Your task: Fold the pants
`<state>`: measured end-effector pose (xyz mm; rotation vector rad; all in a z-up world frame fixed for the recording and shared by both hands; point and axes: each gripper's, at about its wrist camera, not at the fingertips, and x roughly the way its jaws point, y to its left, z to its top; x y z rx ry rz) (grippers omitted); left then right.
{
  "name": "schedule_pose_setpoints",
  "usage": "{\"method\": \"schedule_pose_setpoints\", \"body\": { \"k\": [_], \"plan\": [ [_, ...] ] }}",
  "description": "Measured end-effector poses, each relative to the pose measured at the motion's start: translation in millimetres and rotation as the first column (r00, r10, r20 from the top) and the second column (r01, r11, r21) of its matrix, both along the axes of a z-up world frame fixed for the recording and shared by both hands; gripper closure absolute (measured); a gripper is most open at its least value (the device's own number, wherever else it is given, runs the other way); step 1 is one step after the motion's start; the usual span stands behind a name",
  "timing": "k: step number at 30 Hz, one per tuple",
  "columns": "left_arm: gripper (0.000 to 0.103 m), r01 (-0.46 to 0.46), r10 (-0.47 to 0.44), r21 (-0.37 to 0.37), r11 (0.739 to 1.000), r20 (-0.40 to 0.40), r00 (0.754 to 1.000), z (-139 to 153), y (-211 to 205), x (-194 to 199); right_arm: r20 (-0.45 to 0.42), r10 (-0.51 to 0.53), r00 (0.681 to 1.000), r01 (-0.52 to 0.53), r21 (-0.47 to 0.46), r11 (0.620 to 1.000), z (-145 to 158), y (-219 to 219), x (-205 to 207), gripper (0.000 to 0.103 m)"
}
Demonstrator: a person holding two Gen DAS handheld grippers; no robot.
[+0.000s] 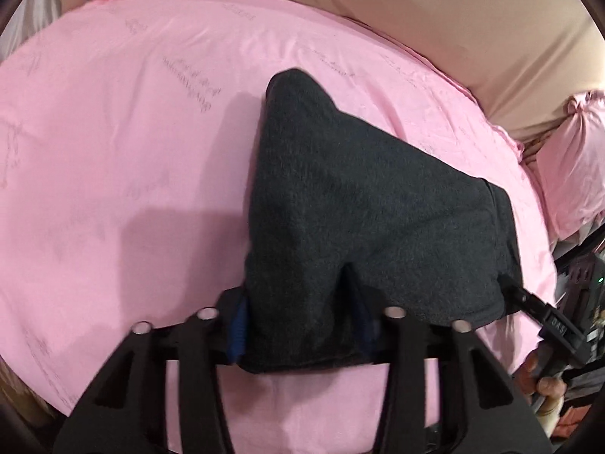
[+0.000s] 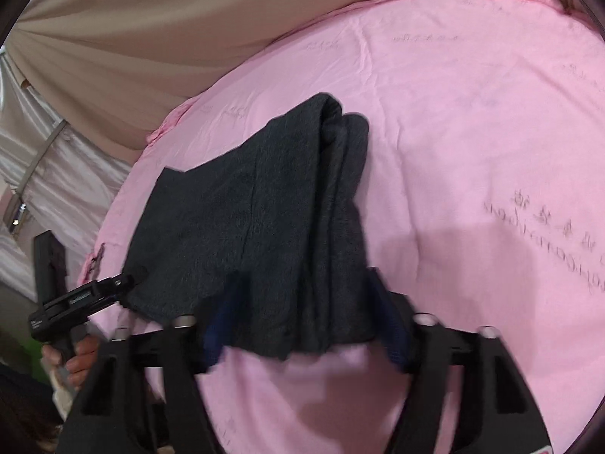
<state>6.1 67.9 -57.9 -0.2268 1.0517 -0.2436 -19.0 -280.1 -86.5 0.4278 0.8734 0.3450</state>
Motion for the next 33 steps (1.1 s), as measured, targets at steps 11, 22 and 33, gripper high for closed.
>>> {"method": "schedule_pose_setpoints", "body": {
  "k": [11,22,33],
  "plan": [
    [0.076,-0.114,0.054,0.161,0.980,0.335,0.941,87.2,-8.1,32.8,0.244,-0.090,0.966,0.130,-0.153,0.980,83.6,-6.3,14.2,0.065],
    [0.006,-0.074,0.059,0.109,0.991,0.137,0.989,40.0,-11.0,58.2,0.229,-0.122,0.966,0.157,-0.143,0.977,78.2,-21.6,24.5,0.019],
    [0.073,0.031,-0.034,-0.063,0.998,-0.059,0.998,-17.6,-32.7,60.3,-0.048,0.029,0.998,-0.029,0.000,1.000,0.2,-25.4,84.1,0.060]
  ]
}}
